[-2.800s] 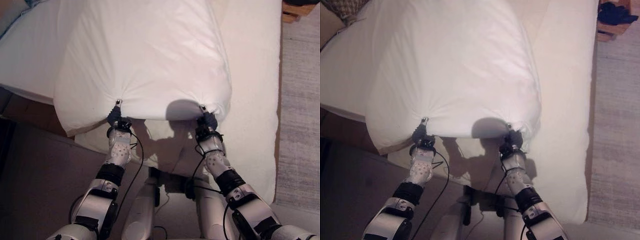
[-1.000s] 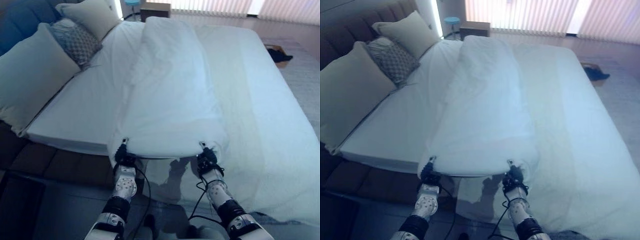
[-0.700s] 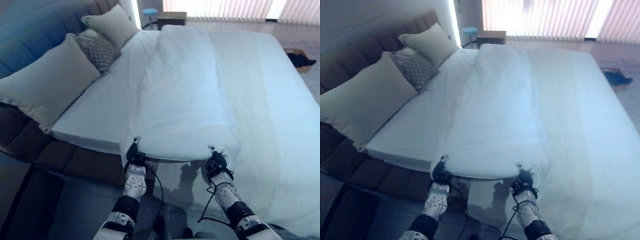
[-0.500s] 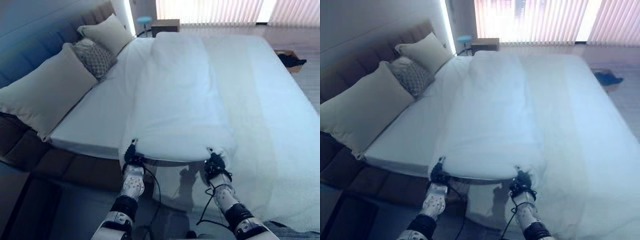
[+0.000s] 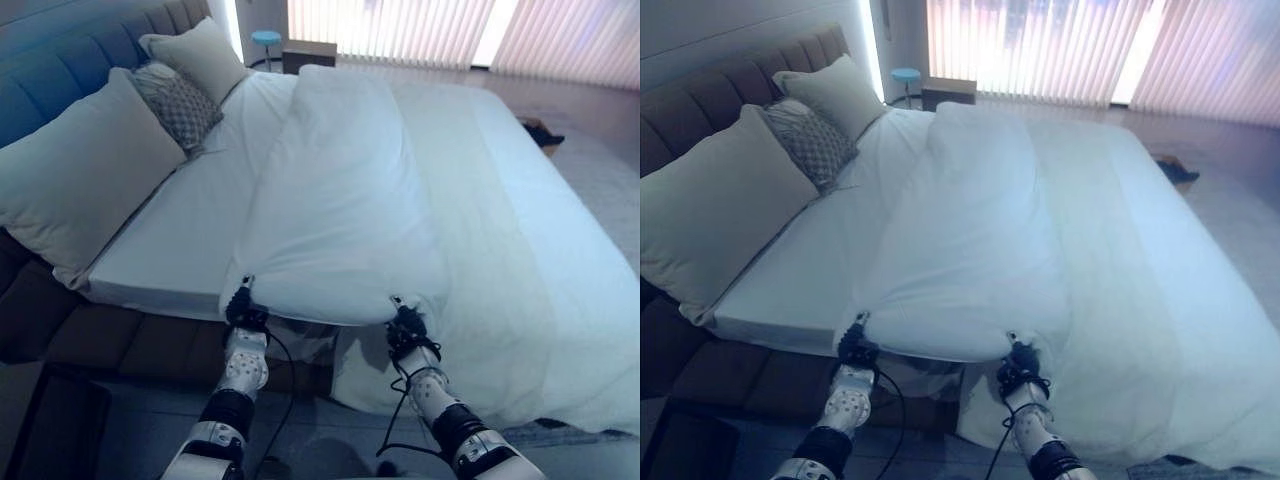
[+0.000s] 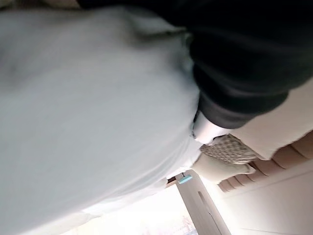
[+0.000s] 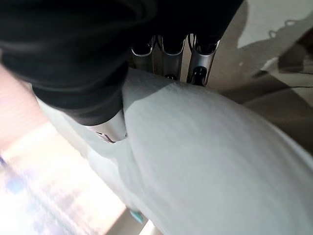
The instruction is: Make the bed
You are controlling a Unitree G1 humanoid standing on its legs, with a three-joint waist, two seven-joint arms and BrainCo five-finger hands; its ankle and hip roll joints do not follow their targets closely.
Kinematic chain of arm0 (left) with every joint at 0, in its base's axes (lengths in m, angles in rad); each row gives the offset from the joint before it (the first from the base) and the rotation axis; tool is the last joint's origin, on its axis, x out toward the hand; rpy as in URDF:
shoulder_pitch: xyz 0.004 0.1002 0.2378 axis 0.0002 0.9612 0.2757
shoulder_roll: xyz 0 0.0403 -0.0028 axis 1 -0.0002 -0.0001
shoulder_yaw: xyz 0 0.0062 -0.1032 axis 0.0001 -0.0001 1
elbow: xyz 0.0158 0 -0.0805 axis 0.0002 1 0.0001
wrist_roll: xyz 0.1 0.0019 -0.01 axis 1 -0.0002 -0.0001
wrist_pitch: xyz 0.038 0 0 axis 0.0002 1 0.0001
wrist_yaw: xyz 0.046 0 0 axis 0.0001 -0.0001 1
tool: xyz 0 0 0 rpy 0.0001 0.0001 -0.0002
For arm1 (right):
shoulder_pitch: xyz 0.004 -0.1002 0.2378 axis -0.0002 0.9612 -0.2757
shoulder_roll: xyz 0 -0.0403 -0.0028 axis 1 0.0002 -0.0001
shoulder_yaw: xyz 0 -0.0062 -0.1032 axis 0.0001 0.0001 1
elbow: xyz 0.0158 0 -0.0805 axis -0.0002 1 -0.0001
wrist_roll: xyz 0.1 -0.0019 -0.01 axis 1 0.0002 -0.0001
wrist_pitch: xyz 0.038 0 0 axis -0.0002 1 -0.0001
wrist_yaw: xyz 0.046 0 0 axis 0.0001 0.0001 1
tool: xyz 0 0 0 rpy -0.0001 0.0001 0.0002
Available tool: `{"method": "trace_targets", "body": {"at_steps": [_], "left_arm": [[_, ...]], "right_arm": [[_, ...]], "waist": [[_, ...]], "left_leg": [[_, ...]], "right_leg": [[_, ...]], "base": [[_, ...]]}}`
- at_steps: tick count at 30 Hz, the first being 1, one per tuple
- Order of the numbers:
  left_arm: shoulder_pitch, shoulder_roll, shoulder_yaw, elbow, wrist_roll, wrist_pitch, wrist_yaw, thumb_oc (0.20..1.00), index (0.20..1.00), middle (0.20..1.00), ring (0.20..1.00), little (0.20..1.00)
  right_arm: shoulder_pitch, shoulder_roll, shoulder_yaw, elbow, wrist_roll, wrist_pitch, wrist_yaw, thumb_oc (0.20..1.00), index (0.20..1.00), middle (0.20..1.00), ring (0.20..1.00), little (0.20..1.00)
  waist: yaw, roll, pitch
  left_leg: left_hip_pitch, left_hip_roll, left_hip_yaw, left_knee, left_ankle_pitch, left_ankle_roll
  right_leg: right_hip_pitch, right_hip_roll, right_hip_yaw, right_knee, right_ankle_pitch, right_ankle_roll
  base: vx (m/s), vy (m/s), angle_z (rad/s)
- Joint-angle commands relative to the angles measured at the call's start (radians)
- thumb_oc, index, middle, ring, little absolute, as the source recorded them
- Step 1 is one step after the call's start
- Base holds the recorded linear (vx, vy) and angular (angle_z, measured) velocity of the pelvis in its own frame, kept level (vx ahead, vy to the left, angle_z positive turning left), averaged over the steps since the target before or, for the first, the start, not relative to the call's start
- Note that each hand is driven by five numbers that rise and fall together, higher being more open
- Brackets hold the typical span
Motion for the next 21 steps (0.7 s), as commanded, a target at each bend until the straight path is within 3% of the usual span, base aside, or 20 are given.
{"method": "trace_targets", "body": {"at_steps": [1, 2, 4, 5, 6, 8, 15, 21], "left_arm": [[0.084, 0.084, 0.106, -0.171, 0.059, -0.122, -0.008, 0.2, 0.2, 0.2, 0.2, 0.2], [0.089, 0.068, 0.116, -0.203, 0.048, -0.131, -0.01, 0.2, 0.2, 0.2, 0.2, 0.2], [0.093, 0.051, 0.116, -0.227, 0.039, -0.136, -0.014, 0.2, 0.2, 0.2, 0.2, 0.2], [0.102, 0.012, 0.124, -0.269, 0.013, -0.147, -0.034, 0.2, 0.2, 0.2, 0.2, 0.2], [0.103, 0.011, 0.124, -0.27, 0.013, -0.147, -0.034, 0.2, 0.2, 0.2, 0.2, 0.2], [0.153, -0.022, 0.133, -0.322, -0.013, -0.141, -0.063, 0.2, 0.2, 0.2, 0.2, 0.2], [0.246, -0.051, 0.16, -0.296, -0.028, -0.147, -0.056, 0.2, 0.2, 0.2, 0.2, 0.2], [0.221, -0.035, 0.198, -0.188, -0.007, -0.177, 0.016, 0.2, 0.2, 0.2, 0.2, 0.2]], "right_arm": [[-0.009, -0.034, -0.005, -0.074, -0.009, -0.049, 0.031, 0.2, 0.2, 0.2, 0.2, 0.2], [0.025, -0.071, -0.023, -0.149, -0.042, -0.057, 0.027, 0.2, 0.2, 0.2, 0.2, 0.2], [0.039, -0.084, -0.029, -0.181, -0.046, -0.057, 0.022, 0.2, 0.2, 0.2, 0.2, 0.2], [0.082, -0.104, -0.055, -0.258, -0.053, -0.065, 0.031, 0.2, 0.2, 0.2, 0.2, 0.2], [0.085, -0.105, -0.055, -0.261, -0.054, -0.064, 0.03, 0.2, 0.2, 0.2, 0.2, 0.2], [0.144, -0.112, -0.069, -0.344, -0.071, -0.065, 0.063, 0.2, 0.2, 0.2, 0.2, 0.2], [0.22, -0.103, -0.075, -0.344, -0.089, -0.062, 0.091, 0.2, 0.2, 0.2, 0.2, 0.2], [0.208, -0.082, -0.046, -0.235, -0.063, -0.047, 0.078, 0.2, 0.2, 0.2, 0.2, 0.2]], "waist": [[0.06, -0.04, -0.022], [0.043, -0.025, -0.018], [0.028, -0.019, -0.017], [-0.011, -0.008, -0.004], [-0.014, -0.007, -0.006], [-0.053, 0.025, -0.006], [-0.058, 0.051, 0.012], [-0.039, 0.05, 0.1]], "left_leg": [[0.03, -0.022, 0.031, -0.057, 0.017, 0.065], [0.0, -0.04, 0.022, -0.059, 0.052, 0.053], [-0.022, -0.061, 0.012, -0.05, 0.059, 0.052], [-0.064, -0.141, 0.034, 0.02, 0.052, 0.057], [-0.069, -0.142, 0.031, 0.027, 0.05, 0.058], [-0.053, -0.153, 0.121, -0.035, 0.053, 0.085], [-0.045, -0.174, 0.115, -0.142, 0.086, 0.126], [-0.129, -0.186, 0.136, -0.14, 0.1, 0.132]], "right_leg": [[0.024, -0.007, -0.023, -0.078, 0.042, -0.008], [0.039, 0.009, -0.016, -0.106, 0.03, -0.027], [0.038, -0.001, -0.041, -0.109, 0.03, -0.027], [0.036, -0.018, -0.065, -0.105, 0.03, -0.027], [0.035, -0.019, -0.068, -0.104, 0.029, -0.027], [0.0, -0.02, -0.084, -0.089, 0.038, -0.019], [-0.035, -0.041, -0.085, -0.094, 0.051, -0.004], [-0.122, -0.074, -0.093, -0.094, 0.093, 0.006]], "base": [[-0.08, -0.043, 0.37], [-0.05, -0.018, 0.2], [-0.12, 0.045, 0.52], [-0.13, 0.094, 0.73], [-0.13, 0.112, 1.07], [-0.11, 0.117, 0.88], [-0.05, 0.122, -0.03], [-0.12, 0.097, 0.05]]}}
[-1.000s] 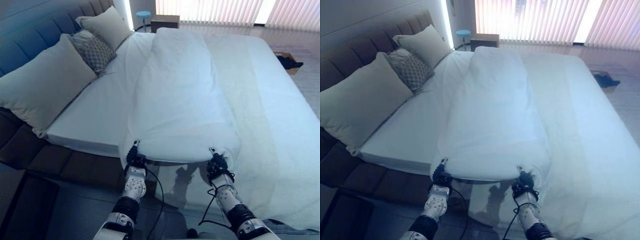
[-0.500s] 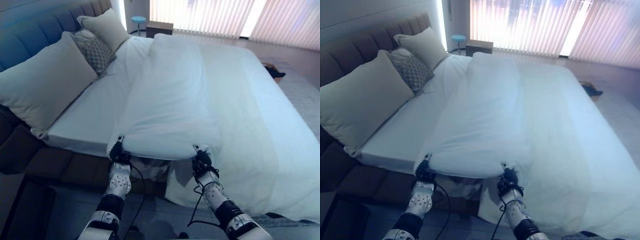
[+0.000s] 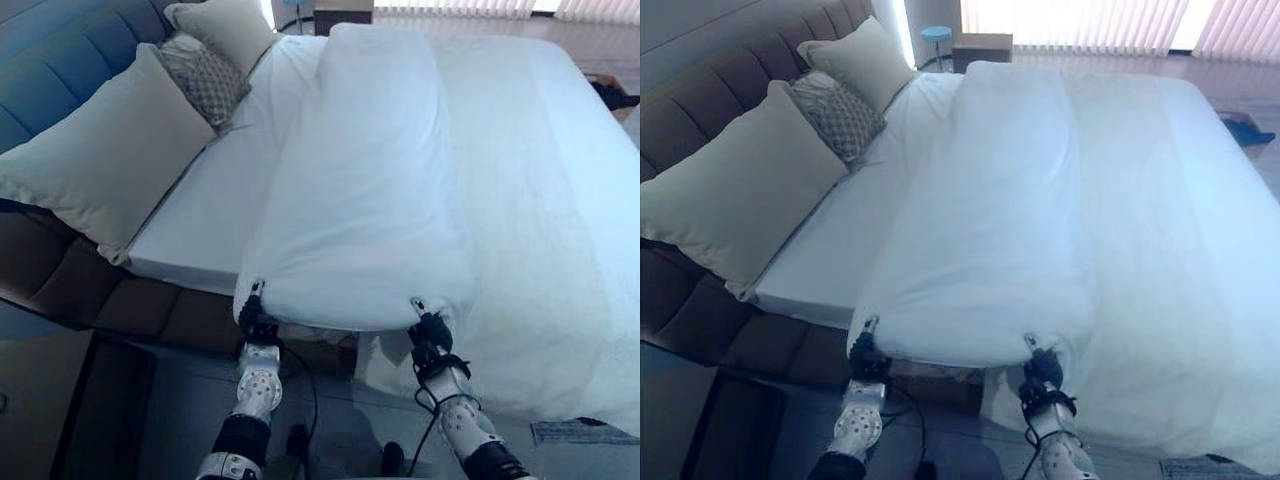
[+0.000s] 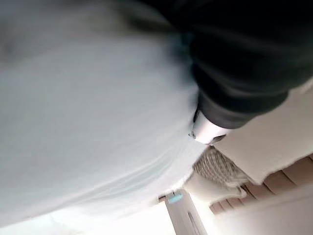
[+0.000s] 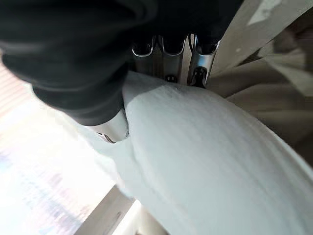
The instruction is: Make the bed
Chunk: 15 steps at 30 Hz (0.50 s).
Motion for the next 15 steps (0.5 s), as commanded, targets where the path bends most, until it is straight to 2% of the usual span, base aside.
{"method": "trace_targets", "body": {"at_steps": [1, 10, 15], "left_arm": [[0.072, 0.129, 0.185, -0.023, 0.02, -0.17, 0.065, 0.2, 0.2, 0.2, 0.2, 0.2], [-0.109, 0.253, 0.143, 0.096, 0.12, -0.189, 0.125, 0.2, 0.2, 0.2, 0.2, 0.2], [-0.172, 0.289, 0.107, 0.117, 0.149, -0.189, 0.136, 0.2, 0.2, 0.2, 0.2, 0.2]], "right_arm": [[-0.032, 0.017, -0.021, 0.029, 0.007, -0.038, 0.011, 0.2, 0.2, 0.2, 0.2, 0.2], [-0.222, 0.027, 0.074, 0.191, 0.012, -0.031, -0.009, 0.2, 0.2, 0.2, 0.2, 0.2], [-0.303, 0.022, 0.089, 0.253, -0.012, -0.031, -0.03, 0.2, 0.2, 0.2, 0.2, 0.2]], "waist": [[0.065, -0.041, 0.061], [0.107, -0.064, 0.184], [0.116, -0.058, 0.23]], "left_leg": [[-0.05, -0.131, 0.035, -0.026, -0.006, 0.085], [-0.212, -0.119, 0.06, 0.038, -0.003, 0.083], [-0.26, -0.124, 0.063, 0.058, 0.0, 0.084]], "right_leg": [[-0.103, -0.021, 0.037, -0.057, 0.115, 0.053], [-0.254, -0.051, 0.036, -0.017, 0.145, 0.06], [-0.304, -0.059, 0.028, 0.004, 0.148, 0.059]], "base": [[-0.13, 0.063, 0.05], [-0.07, 0.042, 0.0], [-0.02, 0.024, 0.01]]}}
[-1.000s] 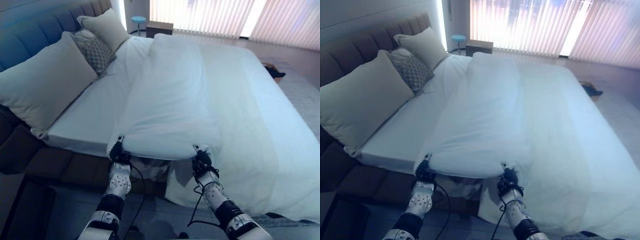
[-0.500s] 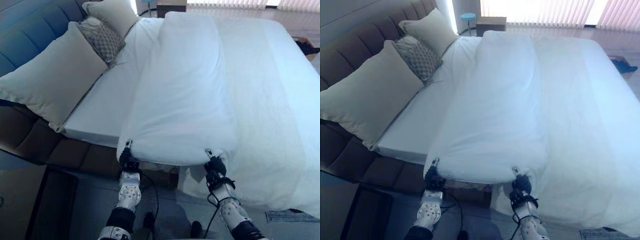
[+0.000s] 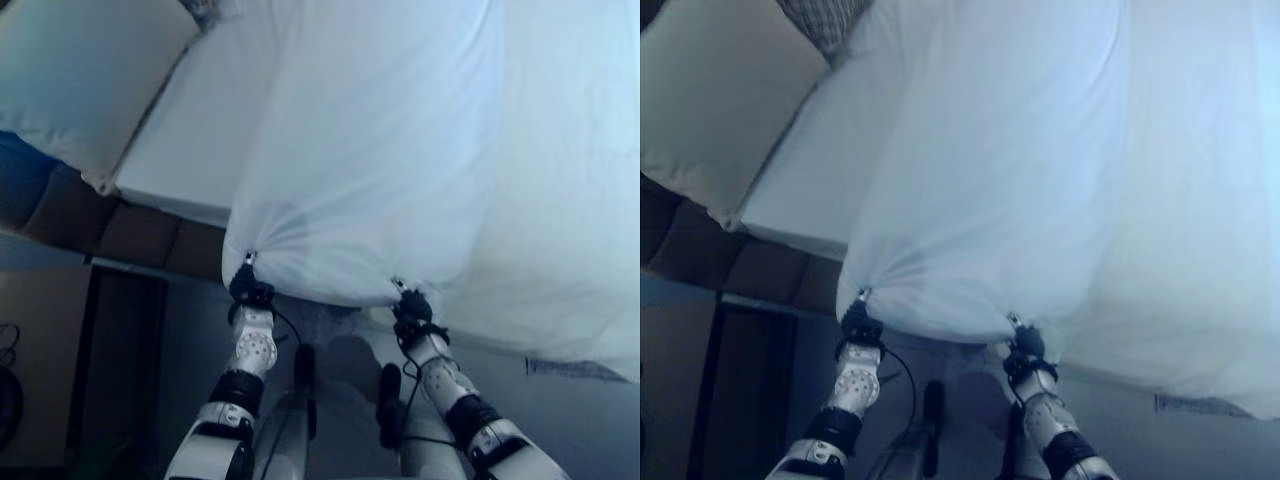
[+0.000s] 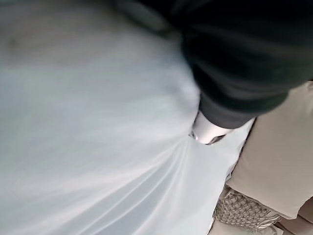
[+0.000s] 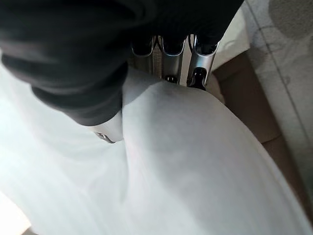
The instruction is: Make the bed
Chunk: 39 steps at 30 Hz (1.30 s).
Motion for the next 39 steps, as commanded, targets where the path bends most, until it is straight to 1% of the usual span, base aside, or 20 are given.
{"method": "trace_targets", "body": {"at_steps": [1, 2, 3, 4, 5, 6, 8, 13, 19, 20, 21, 22, 24, 25, 27, 33, 34, 35, 37, 39], "left_arm": [[0.091, 0.166, 0.09, -0.01, 0.024, -0.141, 0.082, 0.2, 0.2, 0.2, 0.2, 0.2], [0.068, 0.186, 0.075, 0.007, 0.044, -0.136, 0.095, 0.2, 0.2, 0.2, 0.2, 0.2], [0.066, 0.187, 0.075, 0.008, 0.044, -0.136, 0.094, 0.2, 0.2, 0.2, 0.2, 0.2], [0.043, 0.202, 0.056, 0.025, 0.064, -0.128, 0.111, 0.2, 0.2, 0.2, 0.2, 0.2], [0.042, 0.203, 0.055, 0.025, 0.064, -0.128, 0.111, 0.2, 0.2, 0.2, 0.2, 0.2], [0.025, 0.217, 0.033, 0.054, 0.09, -0.112, 0.133, 1.0, 1.0, 1.0, 1.0, 1.0], [0.014, 0.221, 0.023, 0.06, 0.103, -0.112, 0.145, 1.0, 1.0, 1.0, 1.0, 1.0], [0.012, 0.21, -0.007, 0.133, 0.214, -0.056, 0.231, 1.0, 1.0, 1.0, 1.0, 1.0], [0.05, 0.192, 0.021, 0.177, 0.298, -0.03, 0.312, 1.0, 1.0, 1.0, 1.0, 1.0], [0.055, 0.19, 0.027, 0.187, 0.314, -0.024, 0.325, 1.0, 1.0, 1.0, 1.0, 1.0], [0.064, 0.187, 0.041, 0.201, 0.315, -0.029, 0.339, 1.0, 1.0, 1.0, 1.0, 1.0], [0.071, 0.185, 0.043, 0.195, 0.324, -0.028, 0.344, 1.0, 1.0, 1.0, 1.0, 1.0], [0.105, 0.179, 0.06, 0.196, 0.346, -0.028, 0.361, 1.0, 1.0, 1.0, 1.0, 1.0], [0.138, 0.172, 0.082, 0.22, 0.366, -0.023, 0.381, 1.0, 1.0, 1.0, 1.0, 1.0], [0.152, 0.168, 0.095, 0.234, 0.373, -0.02, 0.389, 1.0, 1.0, 1.0, 1.0, 1.0], [0.249, 0.164, 0.127, 0.104, 0.465, -0.029, 0.447, 1.0, 1.0, 1.0, 1.0, 1.0], [0.267, 0.177, 0.125, 0.048, 0.505, -0.027, 0.447, 1.0, 1.0, 1.0, 1.0, 1.0], [0.291, 0.19, 0.124, -0.04, 0.55, -0.029, 0.438, 1.0, 1.0, 1.0, 1.0, 1.0], [0.301, 0.206, 0.123, -0.089, 0.572, -0.031, 0.425, 1.0, 1.0, 1.0, 1.0, 1.0], [0.314, 0.251, 0.131, -0.237, 0.568, -0.064, 0.332, 1.0, 1.0, 1.0, 1.0, 1.0]], "right_arm": [[0.023, 0.022, -0.001, 0.006, -0.038, -0.03, -0.026, 0.2, 0.2, 0.2, 0.2, 0.2], [-0.016, 0.015, 0.007, 0.033, -0.062, -0.03, -0.048, 0.2, 0.2, 0.2, 0.2, 0.2], [-0.017, 0.016, 0.006, 0.034, -0.062, -0.03, -0.048, 0.2, 0.2, 0.2, 0.2, 0.2], [-0.05, 0.01, 0.013, 0.064, -0.078, -0.023, -0.067, 0.316, 0.316, 0.316, 0.316, 0.316], [-0.052, 0.01, 0.012, 0.065, -0.079, -0.023, -0.067, 0.492, 0.492, 0.492, 0.492, 0.492], [-0.081, -0.001, 0.021, 0.096, -0.101, -0.016, -0.091, 1.0, 1.0, 1.0, 1.0, 1.0], [-0.097, -0.001, 0.018, 0.113, -0.106, -0.012, -0.102, 1.0, 1.0, 1.0, 1.0, 1.0], [-0.113, -0.001, -0.011, 0.201, -0.141, 0.019, -0.158, 1.0, 1.0, 1.0, 1.0, 1.0], [-0.069, 0.004, -0.063, 0.281, -0.153, 0.044, -0.196, 1.0, 1.0, 1.0, 1.0, 1.0], [-0.06, 0.004, -0.076, 0.295, -0.153, 0.045, -0.198, 1.0, 1.0, 1.0, 1.0, 1.0], [-0.041, 0.004, -0.1, 0.319, -0.148, 0.045, -0.213, 1.0, 1.0, 1.0, 1.0, 1.0], [-0.028, 0.007, -0.118, 0.329, -0.144, 0.044, -0.212, 1.0, 1.0, 1.0, 1.0, 1.0], [0.006, 0.006, -0.179, 0.36, -0.117, 0.027, -0.235, 1.0, 1.0, 1.0, 1.0, 1.0], [0.044, 0.004, -0.238, 0.365, -0.081, -0.007, -0.262, 1.0, 1.0, 1.0, 1.0, 1.0], [0.058, 0.004, -0.272, 0.367, -0.059, -0.027, -0.28, 1.0, 1.0, 1.0, 1.0, 1.0], [0.114, -0.024, -0.408, 0.288, 0.0, -0.115, -0.365, 1.0, 1.0, 1.0, 1.0, 1.0], [0.112, -0.042, -0.431, 0.242, -0.02, -0.136, -0.388, 1.0, 1.0, 1.0, 1.0, 1.0], [0.125, -0.073, -0.438, 0.143, -0.121, -0.144, -0.421, 1.0, 1.0, 1.0, 1.0, 1.0], [0.131, -0.09, -0.437, 0.082, -0.165, -0.149, -0.428, 1.0, 1.0, 1.0, 1.0, 1.0], [0.136, -0.164, -0.444, -0.076, -0.299, -0.142, -0.385, 1.0, 1.0, 1.0, 1.0, 1.0]], "waist": [[0.058, -0.049, 0.025], [0.061, -0.048, 0.034], [0.06, -0.049, 0.035], [0.061, -0.048, 0.035], [0.061, -0.048, 0.035], [0.061, -0.042, 0.035], [0.061, -0.04, 0.035], [0.049, -0.03, 0.035], [0.039, -0.027, 0.035], [0.035, -0.028, 0.035], [0.033, -0.028, 0.035], [0.028, -0.027, 0.035], [0.02, -0.026, 0.035], [0.01, -0.025, 0.035], [0.003, -0.025, 0.035], [-0.015, -0.009, 0.035], [-0.019, -0.004, 0.035], [-0.024, 0.004, 0.035], [-0.026, 0.008, 0.035], [-0.036, 0.022, 0.028]], "left_leg": [[-0.053, -0.126, 0.045, -0.033, 0.001, 0.082], [-0.065, -0.127, 0.034, -0.034, -0.018, 0.08], [-0.083, -0.127, 0.043, -0.031, 0.005, 0.084], [-0.101, -0.127, 0.034, -0.028, -0.015, 0.082], [-0.12, -0.127, 0.043, -0.026, 0.008, 0.086], [-0.128, -0.127, 0.033, -0.025, -0.014, 0.081], [-0.14, -0.127, 0.033, -0.023, -0.013, 0.081], [-0.173, -0.127, 0.038, -0.026, -0.011, 0.079], [-0.16, -0.126, 0.048, -0.039, -0.014, 0.08], [-0.176, -0.127, 0.058, -0.042, 0.012, 0.084], [-0.151, -0.126, 0.053, -0.045, -0.013, 0.078], [-0.164, -0.127, 0.063, -0.046, 0.01, 0.082], [-0.146, -0.128, 0.067, -0.048, 0.005, 0.081], [-0.128, -0.127, 0.072, -0.05, 0.002, 0.08], [-0.116, -0.127, 0.075, -0.052, -0.001, 0.079], [-0.047, -0.125, 0.087, -0.079, -0.002, 0.074], [-0.036, -0.125, 0.089, -0.081, -0.001, 0.073], [-0.016, -0.123, 0.092, -0.087, -0.001, 0.072], [-0.007, -0.123, 0.092, -0.088, -0.002, 0.072], [0.008, -0.123, 0.097, -0.086, -0.006, 0.073]], "right_leg": [[-0.109, -0.046, 0.024, -0.075, 0.147, 0.062], [-0.128, -0.042, 0.034, -0.069, 0.129, 0.07], [-0.142, -0.045, 0.026, -0.071, 0.151, 0.063], [-0.161, -0.043, 0.034, -0.067, 0.135, 0.07], [-0.177, -0.045, 0.026, -0.069, 0.157, 0.064], [-0.188, -0.042, 0.031, -0.063, 0.134, 0.069], [-0.199, -0.042, 0.028, -0.062, 0.136, 0.068], [-0.23, -0.044, 0.018, -0.076, 0.145, 0.071], [-0.22, -0.041, 0.02, -0.092, 0.152, 0.076], [-0.232, -0.044, 0.012, -0.1, 0.177, 0.069], [-0.211, -0.04, 0.022, -0.1, 0.155, 0.077], [-0.22, -0.043, 0.013, -0.106, 0.177, 0.071], [-0.202, -0.041, 0.011, -0.111, 0.175, 0.072], [-0.184, -0.04, 0.013, -0.113, 0.174, 0.072], [-0.174, -0.038, 0.013, -0.114, 0.172, 0.073], [-0.112, -0.029, 0.021, -0.133, 0.17, 0.074], [-0.103, -0.028, 0.022, -0.137, 0.169, 0.074], [-0.084, -0.026, 0.025, -0.141, 0.167, 0.073], [-0.078, -0.024, 0.027, -0.141, 0.167, 0.074], [-0.068, -0.019, 0.035, -0.14, 0.16, 0.072]], "base": [[0.08, 0.023, 0.02], [0.0, 0.0, 0.0], [0.09, 0.021, -0.02], [-0.07, 0.014, -0.02], [0.11, 0.023, -0.01], [0.0, 0.0, 0.0], [0.07, 0.015, -0.04], [0.04, 0.014, 0.0], [0.03, 0.004, 0.02], [0.04, -0.023, 0.0], [-0.05, -0.016, 0.01], [0.03, -0.025, -0.01], [0.0, -0.01, -0.05], [0.03, -0.006, -0.08], [0.03, -0.012, -0.07], [0.03, -0.023, -0.14], [0.04, -0.035, -0.07], [0.03, -0.026, -0.08], [0.03, -0.026, -0.15], [0.04, -0.023, -0.13]]}}
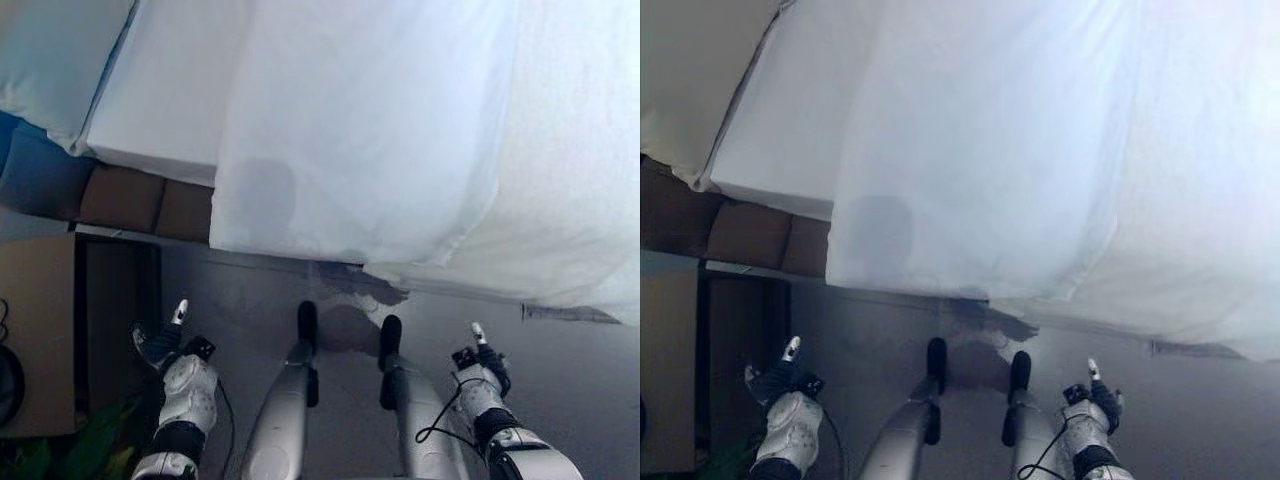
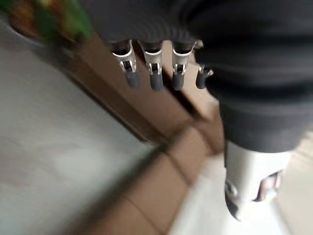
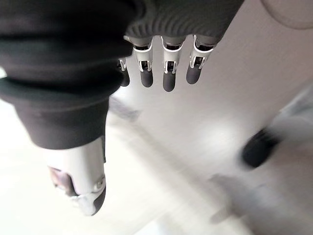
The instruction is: Make the bed
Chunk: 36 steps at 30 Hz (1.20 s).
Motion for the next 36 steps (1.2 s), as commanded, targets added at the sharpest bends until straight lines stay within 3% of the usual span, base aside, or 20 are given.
{"method": "trace_targets", "body": {"at_steps": [1, 4, 9, 10, 13, 14, 15, 16, 18, 20, 23, 26, 29, 36], "left_arm": [[-0.026, 0.052, 0.032, -0.072, 0.062, -0.071, -0.069, 1.0, 1.0, 1.0, 1.0, 1.0], [-0.078, 0.113, 0.028, -0.233, 0.013, -0.12, -0.212, 1.0, 1.0, 1.0, 1.0, 1.0], [-0.19, 0.176, -0.029, -0.326, -0.083, -0.127, -0.357, 1.0, 1.0, 1.0, 1.0, 1.0], [-0.252, 0.234, -0.071, -0.358, -0.088, -0.117, -0.395, 1.0, 1.0, 1.0, 1.0, 1.0], [-0.32, 0.306, -0.114, -0.386, -0.124, -0.112, -0.457, 1.0, 1.0, 1.0, 1.0, 1.0], [-0.385, 0.358, -0.162, -0.388, -0.191, -0.104, -0.525, 1.0, 1.0, 1.0, 1.0, 1.0], [-0.389, 0.36, -0.162, -0.383, -0.195, -0.105, -0.529, 1.0, 1.0, 1.0, 1.0, 1.0], [-0.454, 0.386, -0.222, -0.374, -0.279, -0.087, -0.593, 1.0, 1.0, 1.0, 1.0, 1.0], [-0.499, 0.39, -0.261, -0.358, -0.329, -0.081, -0.621, 1.0, 1.0, 1.0, 1.0, 1.0], [-0.64, 0.381, -0.371, -0.304, -0.469, -0.05, -0.662, 1.0, 1.0, 1.0, 1.0, 1.0], [-0.761, 0.342, -0.449, -0.242, -0.578, -0.027, -0.68, 1.0, 1.0, 1.0, 1.0, 1.0], [-0.825, 0.309, -0.476, -0.191, -0.624, -0.018, -0.679, 1.0, 1.0, 1.0, 1.0, 1.0], [-0.932, 0.235, -0.473, -0.058, -0.68, -0.021, -0.63, 1.0, 1.0, 1.0, 1.0, 1.0], [-1.043, 0.189, -0.434, 0.158, -0.715, -0.037, -0.539, 1.0, 1.0, 1.0, 1.0, 1.0]], "right_arm": [[-0.013, -0.091, -0.009, -0.077, -0.162, -0.052, 0.02, 1.0, 1.0, 1.0, 1.0, 1.0], [-0.055, -0.186, -0.002, -0.224, -0.288, -0.065, 0.106, 1.0, 1.0, 1.0, 1.0, 1.0], [-0.153, -0.257, 0.056, -0.366, -0.33, -0.076, 0.193, 1.0, 1.0, 1.0, 1.0, 1.0], [-0.209, -0.29, 0.1, -0.407, -0.325, -0.076, 0.229, 1.0, 1.0, 1.0, 1.0, 1.0], [-0.27, -0.324, 0.151, -0.459, -0.299, -0.077, 0.29, 1.0, 1.0, 1.0, 1.0, 1.0], [-0.344, -0.351, 0.207, -0.473, -0.25, -0.078, 0.348, 1.0, 1.0, 1.0, 1.0, 1.0], [-0.347, -0.352, 0.206, -0.469, -0.247, -0.079, 0.35, 1.0, 1.0, 1.0, 1.0, 1.0], [-0.415, -0.346, 0.263, -0.466, -0.152, -0.083, 0.405, 1.0, 1.0, 1.0, 1.0, 1.0], [-0.458, -0.334, 0.296, -0.452, -0.087, -0.083, 0.439, 1.0, 1.0, 1.0, 1.0, 1.0], [-0.587, -0.284, 0.396, -0.419, 0.083, -0.075, 0.51, 1.0, 1.0, 1.0, 1.0, 1.0], [-0.696, -0.218, 0.467, -0.362, 0.247, -0.071, 0.558, 1.0, 1.0, 1.0, 1.0, 1.0], [-0.76, -0.196, 0.49, -0.308, 0.303, -0.071, 0.563, 1.0, 1.0, 1.0, 1.0, 1.0], [-0.86, -0.157, 0.5, -0.203, 0.371, -0.078, 0.515, 1.0, 1.0, 1.0, 1.0, 1.0], [-0.949, -0.119, 0.508, -0.033, 0.455, -0.07, 0.451, 1.0, 1.0, 1.0, 1.0, 1.0]], "waist": [[-0.001, 0.039, -0.002], [-0.008, 0.044, -0.022], [-0.012, 0.041, -0.031], [-0.016, 0.037, -0.032], [-0.018, 0.033, -0.03], [-0.019, 0.027, -0.028], [-0.019, 0.026, -0.026], [-0.021, 0.022, -0.025], [-0.022, 0.018, -0.021], [-0.024, 0.009, -0.01], [-0.021, -0.001, 0.005], [-0.018, -0.005, 0.005], [-0.017, -0.017, 0.005], [-0.012, -0.025, 0.005]], "left_leg": [[-0.004, -0.093, 0.01, 0.076, -0.127, 0.019], [-0.001, -0.093, 0.015, 0.075, -0.134, 0.02], [-0.016, -0.091, 0.023, 0.076, -0.131, 0.019], [-0.027, -0.089, 0.028, 0.076, -0.128, 0.018], [-0.04, -0.087, 0.032, 0.082, -0.127, 0.017], [-0.05, -0.085, 0.039, 0.084, -0.125, 0.014], [-0.051, -0.085, 0.039, 0.084, -0.125, 0.014], [-0.061, -0.082, 0.044, 0.085, -0.123, 0.011], [-0.067, -0.082, 0.047, 0.088, -0.122, 0.01], [-0.092, -0.077, 0.054, 0.096, -0.119, 0.007], [-0.129, -0.075, 0.053, 0.113, -0.118, 0.004], [-0.167, -0.075, 0.053, 0.131, -0.119, 0.001], [-0.255, -0.074, 0.042, 0.164, -0.122, -0.003], [-0.397, -0.065, 0.018, 0.242, -0.164, -0.011]], "right_leg": [[0.001, 0.002, -0.034, -0.045, 0.037, 0.031], [-0.005, 0.006, -0.025, -0.037, 0.026, 0.028], [-0.029, 0.011, -0.019, -0.033, 0.028, 0.029], [-0.037, 0.013, -0.019, -0.037, 0.035, 0.029], [-0.048, 0.015, -0.018, -0.041, 0.042, 0.03], [-0.055, 0.017, -0.016, -0.048, 0.052, 0.033], [-0.056, 0.017, -0.016, -0.048, 0.052, 0.033], [-0.064, 0.019, -0.013, -0.054, 0.06, 0.035], [-0.068, 0.022, -0.009, -0.057, 0.064, 0.036], [-0.088, 0.026, -0.003, -0.06, 0.071, 0.038], [-0.119, 0.027, -0.003, -0.053, 0.073, 0.039], [-0.151, 0.025, -0.005, -0.045, 0.074, 0.039], [-0.227, 0.024, -0.009, -0.026, 0.073, 0.035], [-0.359, 0.023, -0.011, 0.04, 0.042, 0.035]], "base": [[0.03, -0.01, -0.09], [0.03, -0.024, -0.1], [0.01, -0.034, -0.08], [0.0, -0.03, -0.1], [0.01, -0.032, -0.1], [0.02, -0.019, -0.06], [0.02, -0.011, -0.07], [0.01, 0.004, -0.08], [0.01, 0.003, -0.05], [0.0, -0.005, -0.02], [0.01, -0.009, -0.03], [0.01, -0.011, 0.01], [0.01, -0.019, 0.05], [0.04, -0.016, 0.09]]}}
